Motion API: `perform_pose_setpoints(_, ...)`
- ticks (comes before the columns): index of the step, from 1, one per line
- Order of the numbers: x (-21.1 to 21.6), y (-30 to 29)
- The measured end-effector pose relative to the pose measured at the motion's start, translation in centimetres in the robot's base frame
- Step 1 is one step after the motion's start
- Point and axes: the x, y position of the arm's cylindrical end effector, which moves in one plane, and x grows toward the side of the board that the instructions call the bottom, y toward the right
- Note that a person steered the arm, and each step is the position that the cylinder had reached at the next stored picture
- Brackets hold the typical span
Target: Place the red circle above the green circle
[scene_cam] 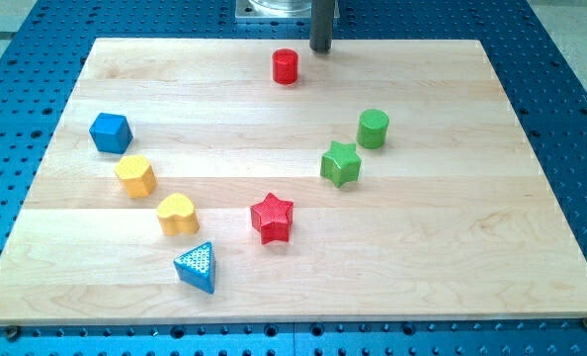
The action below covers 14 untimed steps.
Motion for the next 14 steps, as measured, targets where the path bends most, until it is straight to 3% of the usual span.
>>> perform_pose_setpoints(2,-0.4,-1.2)
perform_pose_setpoints(4,2.5,-2.4)
perform_pose_setpoints(6,4.6,-11.0)
perform_pose_setpoints(8,8.1,4.3)
perform_pose_setpoints(9,5.4,4.5)
perform_pose_setpoints(12,13.1,4.3)
perform_pose_setpoints(14,6.9,4.2)
